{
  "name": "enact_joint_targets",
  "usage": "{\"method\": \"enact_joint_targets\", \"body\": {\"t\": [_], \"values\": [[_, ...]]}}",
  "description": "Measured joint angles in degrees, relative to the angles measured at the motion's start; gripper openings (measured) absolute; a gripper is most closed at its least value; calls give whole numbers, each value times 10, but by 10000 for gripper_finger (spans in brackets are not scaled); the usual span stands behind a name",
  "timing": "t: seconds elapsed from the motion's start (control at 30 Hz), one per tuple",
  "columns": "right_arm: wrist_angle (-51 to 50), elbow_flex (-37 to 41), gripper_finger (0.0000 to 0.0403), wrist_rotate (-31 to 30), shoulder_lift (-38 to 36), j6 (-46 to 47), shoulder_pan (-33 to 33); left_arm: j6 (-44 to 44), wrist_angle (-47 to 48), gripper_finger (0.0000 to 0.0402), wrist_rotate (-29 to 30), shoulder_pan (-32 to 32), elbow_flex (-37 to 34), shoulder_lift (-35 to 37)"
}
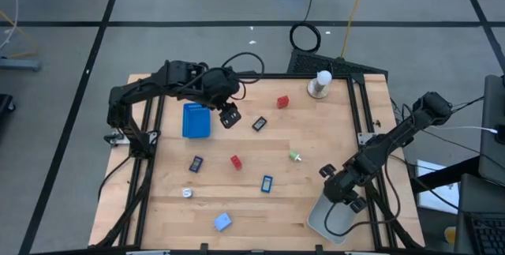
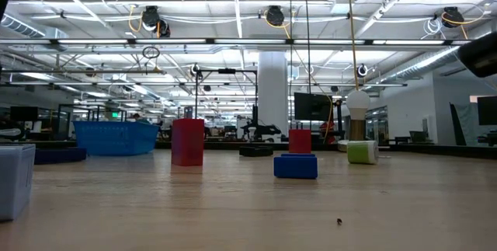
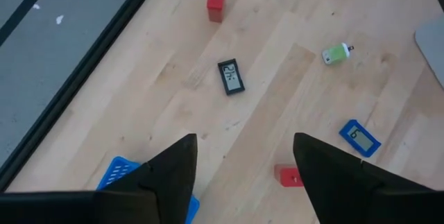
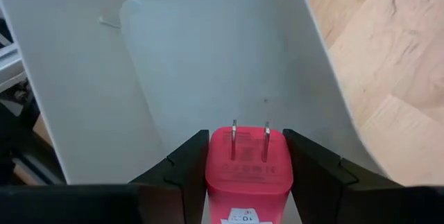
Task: Pick & Place Office items
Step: Put the pink charger adapter into the white bin, then put the green charger adapter into the white bin
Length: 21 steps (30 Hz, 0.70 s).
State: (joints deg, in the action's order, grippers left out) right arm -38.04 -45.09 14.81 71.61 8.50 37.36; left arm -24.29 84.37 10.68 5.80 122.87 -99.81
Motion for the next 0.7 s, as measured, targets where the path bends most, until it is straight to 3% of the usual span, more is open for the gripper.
{"method": "enact_joint_targets", "body": {"t": [0.17, 0.7], "values": [[6, 4, 152, -8, 0, 13, 0, 0, 0, 239, -1, 0, 0, 0], [69, 4, 211, -12, -5, 60, 0, -1, 53, 242, -1, -4, 0, -1]]}}
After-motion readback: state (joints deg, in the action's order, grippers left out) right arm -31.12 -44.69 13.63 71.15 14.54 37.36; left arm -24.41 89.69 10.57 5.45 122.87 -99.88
